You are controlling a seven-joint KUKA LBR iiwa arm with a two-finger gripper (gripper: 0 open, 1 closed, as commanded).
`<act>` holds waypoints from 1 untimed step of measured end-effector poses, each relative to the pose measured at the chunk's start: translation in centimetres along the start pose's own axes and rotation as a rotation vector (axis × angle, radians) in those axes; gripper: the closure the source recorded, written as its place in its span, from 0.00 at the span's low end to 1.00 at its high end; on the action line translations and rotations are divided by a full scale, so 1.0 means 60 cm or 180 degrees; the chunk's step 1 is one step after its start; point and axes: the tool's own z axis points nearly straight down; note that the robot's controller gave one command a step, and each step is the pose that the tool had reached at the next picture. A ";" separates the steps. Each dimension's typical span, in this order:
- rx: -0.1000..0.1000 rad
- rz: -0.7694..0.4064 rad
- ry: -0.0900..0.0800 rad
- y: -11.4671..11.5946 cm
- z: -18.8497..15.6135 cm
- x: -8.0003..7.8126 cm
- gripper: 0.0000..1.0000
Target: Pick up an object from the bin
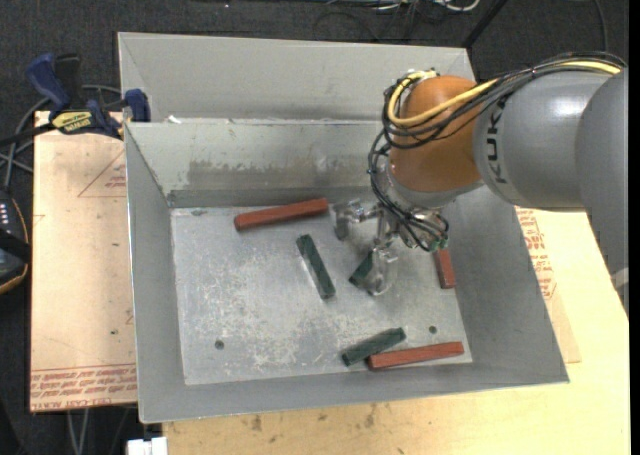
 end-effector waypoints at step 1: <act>0.0001 -0.0004 -0.0009 0.001 -0.003 -0.003 1.00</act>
Offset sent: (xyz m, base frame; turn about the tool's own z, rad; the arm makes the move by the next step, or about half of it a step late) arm 0.0000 0.0000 0.0000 0.0000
